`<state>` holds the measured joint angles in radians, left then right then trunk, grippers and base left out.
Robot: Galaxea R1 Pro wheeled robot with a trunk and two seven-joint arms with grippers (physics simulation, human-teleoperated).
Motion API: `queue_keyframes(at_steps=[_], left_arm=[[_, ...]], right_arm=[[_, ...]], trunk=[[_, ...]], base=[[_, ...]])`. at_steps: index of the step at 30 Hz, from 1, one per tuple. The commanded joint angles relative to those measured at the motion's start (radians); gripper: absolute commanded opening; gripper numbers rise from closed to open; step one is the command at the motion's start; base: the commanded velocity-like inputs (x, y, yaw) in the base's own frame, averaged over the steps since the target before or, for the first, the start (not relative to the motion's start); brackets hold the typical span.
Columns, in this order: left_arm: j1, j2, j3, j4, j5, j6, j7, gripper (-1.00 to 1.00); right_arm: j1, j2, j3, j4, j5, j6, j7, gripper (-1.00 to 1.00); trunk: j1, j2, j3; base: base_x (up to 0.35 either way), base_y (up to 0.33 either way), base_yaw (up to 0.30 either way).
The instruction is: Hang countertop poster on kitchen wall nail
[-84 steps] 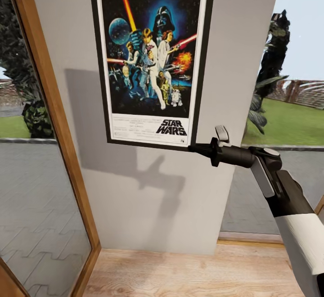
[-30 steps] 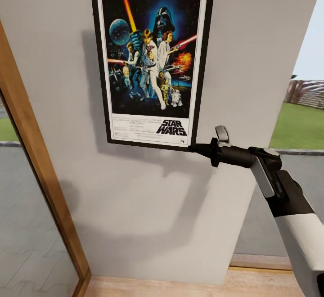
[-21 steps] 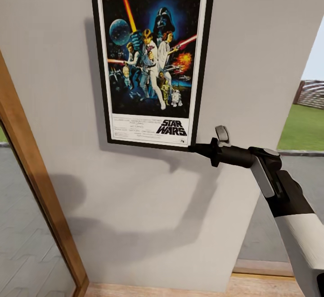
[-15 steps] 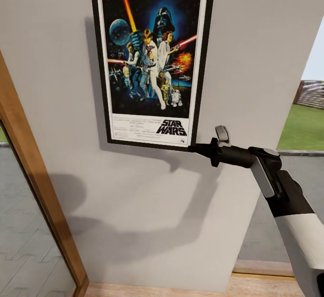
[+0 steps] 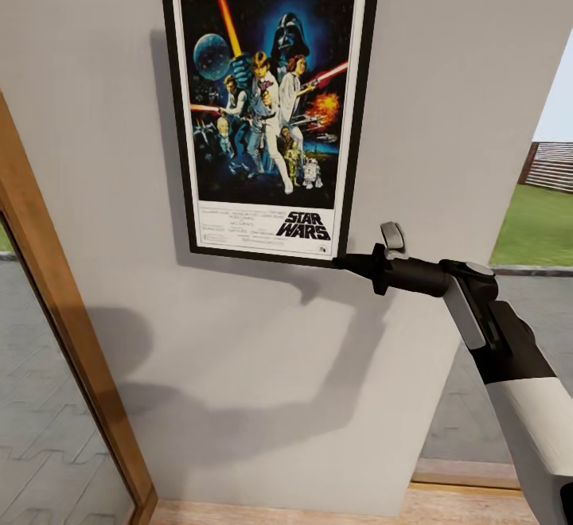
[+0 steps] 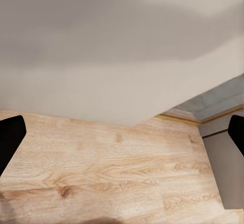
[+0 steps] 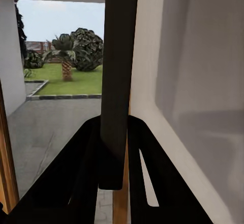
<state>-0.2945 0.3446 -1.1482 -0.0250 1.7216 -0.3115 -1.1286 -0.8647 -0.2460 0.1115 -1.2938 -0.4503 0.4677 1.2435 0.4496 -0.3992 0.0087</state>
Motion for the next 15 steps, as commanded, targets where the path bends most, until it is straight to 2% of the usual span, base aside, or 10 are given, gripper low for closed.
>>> queue_keyframes(at_steps=[1,8,15], left_arm=[[0.0,0.001,-0.008,-0.001,0.007,-0.005,0.0,1.0],[0.0,0.001,-0.008,-0.001,0.007,-0.006,0.0,1.0],[0.0,0.001,-0.008,-0.001,0.007,-0.005,0.0,1.0]], right_arm=[[-0.001,-0.001,0.002,0.001,-0.01,0.012,0.002,-1.0],[-0.001,-0.001,0.002,0.001,-0.009,0.012,0.002,-1.0],[-0.001,-0.001,0.002,0.001,-0.009,0.012,0.002,-1.0]], trunk=[[0.0,-0.001,0.0],[0.0,-0.001,0.0],[0.0,-0.001,0.0]], base=[[0.068,0.0,0.0],[0.18,0.0,0.0],[0.04,0.0,0.0]])
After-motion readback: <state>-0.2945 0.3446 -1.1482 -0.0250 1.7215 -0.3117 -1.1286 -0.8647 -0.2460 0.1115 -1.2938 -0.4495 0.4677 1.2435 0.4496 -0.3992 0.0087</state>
